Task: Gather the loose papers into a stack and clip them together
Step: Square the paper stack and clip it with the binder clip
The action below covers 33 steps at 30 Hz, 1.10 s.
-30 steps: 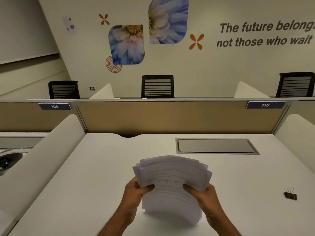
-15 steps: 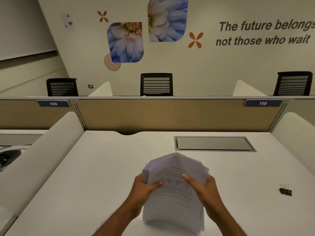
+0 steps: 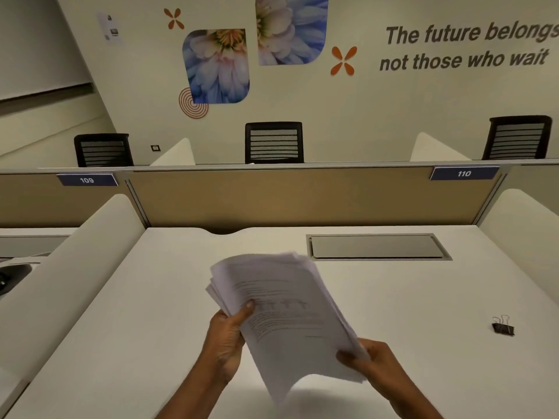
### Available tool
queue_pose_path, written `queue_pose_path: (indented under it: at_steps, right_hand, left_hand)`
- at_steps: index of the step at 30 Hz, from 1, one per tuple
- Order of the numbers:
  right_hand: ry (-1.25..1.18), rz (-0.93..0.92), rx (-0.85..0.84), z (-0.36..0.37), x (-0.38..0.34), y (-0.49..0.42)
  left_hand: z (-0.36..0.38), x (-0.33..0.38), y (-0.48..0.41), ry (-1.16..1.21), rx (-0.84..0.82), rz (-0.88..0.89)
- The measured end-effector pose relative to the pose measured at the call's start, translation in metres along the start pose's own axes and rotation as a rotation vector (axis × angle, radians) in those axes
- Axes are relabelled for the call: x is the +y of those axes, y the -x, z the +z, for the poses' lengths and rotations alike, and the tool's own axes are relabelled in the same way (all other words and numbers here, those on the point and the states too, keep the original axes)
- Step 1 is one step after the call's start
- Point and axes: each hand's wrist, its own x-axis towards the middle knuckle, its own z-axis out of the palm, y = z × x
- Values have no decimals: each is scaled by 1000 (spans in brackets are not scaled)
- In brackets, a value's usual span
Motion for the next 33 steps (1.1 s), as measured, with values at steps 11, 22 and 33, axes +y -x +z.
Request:
queue_pose_path:
  at_steps: [11, 22, 33]
  right_hand:
    - [-639, 70, 130, 30, -11, -16]
    - [-340, -43, 247, 42, -4, -42]
    - [-219, -53, 138, 49, -6, -31]
  left_hand:
    - [-12, -18, -2, 321, -39, -142]
    - [-57, 4, -26, -482, 106, 95]
    - [-62, -27, -27, -428, 80, -19]
